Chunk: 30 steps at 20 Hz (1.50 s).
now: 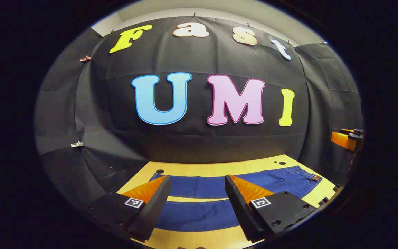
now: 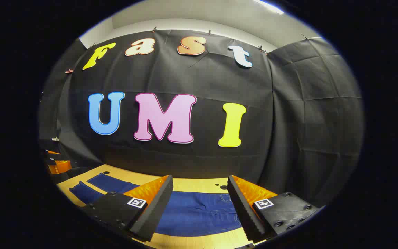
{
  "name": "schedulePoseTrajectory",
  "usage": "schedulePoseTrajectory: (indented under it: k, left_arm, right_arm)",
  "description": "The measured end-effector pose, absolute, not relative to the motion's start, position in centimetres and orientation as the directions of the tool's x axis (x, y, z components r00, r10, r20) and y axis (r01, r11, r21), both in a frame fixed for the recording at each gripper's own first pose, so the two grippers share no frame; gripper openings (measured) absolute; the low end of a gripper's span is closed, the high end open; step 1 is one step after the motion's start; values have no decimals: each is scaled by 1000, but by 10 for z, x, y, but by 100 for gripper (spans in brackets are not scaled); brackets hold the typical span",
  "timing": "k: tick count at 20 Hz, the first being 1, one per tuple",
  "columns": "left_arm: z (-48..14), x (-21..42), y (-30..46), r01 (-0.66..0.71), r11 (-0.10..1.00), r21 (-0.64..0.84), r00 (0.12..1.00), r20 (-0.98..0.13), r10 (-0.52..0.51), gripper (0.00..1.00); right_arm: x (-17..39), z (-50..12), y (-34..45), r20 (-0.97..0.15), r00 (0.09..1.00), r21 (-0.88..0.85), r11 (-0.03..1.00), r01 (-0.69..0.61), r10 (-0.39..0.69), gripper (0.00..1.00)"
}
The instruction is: Grasp the waist and the cuffs of the jeans and fold them to make the two legs overlap; first hold the waist and fold one-third of the jeans toward the cuffs, then hold the cuffs and fold the remaining one-third in the same direction to finish folding.
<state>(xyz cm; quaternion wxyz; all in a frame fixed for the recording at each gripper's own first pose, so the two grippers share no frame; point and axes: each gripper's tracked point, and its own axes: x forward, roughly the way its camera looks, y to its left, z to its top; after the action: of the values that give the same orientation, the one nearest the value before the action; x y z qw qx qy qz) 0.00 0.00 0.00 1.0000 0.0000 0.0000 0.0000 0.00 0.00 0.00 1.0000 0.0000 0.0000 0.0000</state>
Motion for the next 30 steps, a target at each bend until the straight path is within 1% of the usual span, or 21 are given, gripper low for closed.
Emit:
schedulePoseTrajectory:
  k: [1,3,8,10,11,12,16,18,23,24,26,27,28,30]
  left_arm:
    - [0,0,0,0,1000,1,1000,-1,0,97]
    - [0,0,1,-1,1000,3,1000,-2,1,96]
    - [9,1,6,-16,997,-78,1000,8,17,97]
    - [9,2,5,-14,997,-81,1000,10,15,96]
    - [8,2,5,-15,997,-80,1000,10,16,96]
    - [8,2,6,-16,997,-77,1000,7,17,97]
    - [2,2,6,-17,996,-85,1000,0,18,97]
    - [5,4,14,-39,997,-69,999,1,39,96]
    - [-7,7,45,-86,996,24,996,-29,87,96]
    - [-10,10,57,-88,994,68,995,-37,91,96]
    - [-21,15,80,-66,978,196,994,-70,81,98]
    - [-29,17,93,-40,965,259,994,-92,66,98]
    - [-39,20,103,-5,948,319,991,-123,47,98]
    - [-61,28,126,63,891,450,980,-195,30,98]
  right_arm:
    - [0,0,1,0,1000,1,1000,-2,2,94]
    - [0,-1,2,0,1000,3,1000,-4,4,94]
    - [2,-1,4,-2,1000,4,1000,-15,15,94]
    - [3,0,6,2,1000,6,1000,-19,19,94]
    - [3,1,6,3,1000,2,1000,-21,21,97]
    - [3,1,6,5,1000,-2,1000,-22,22,94]
    - [3,-2,3,-2,1000,0,1000,-22,22,94]
    - [3,-3,1,-5,1000,-1,1000,-22,22,94]
    - [10,-3,-6,-4,1000,-30,999,-18,18,94]
    - [11,-3,-7,-5,1000,-34,999,-17,17,97]
    - [15,-6,-12,-15,1000,-44,999,-16,16,97]
    - [16,-9,-14,-20,1000,-50,999,-18,17,97]
    - [17,-10,-15,-27,999,-56,998,-20,18,94]
    - [21,-12,-19,-36,999,-66,998,-19,17,94]
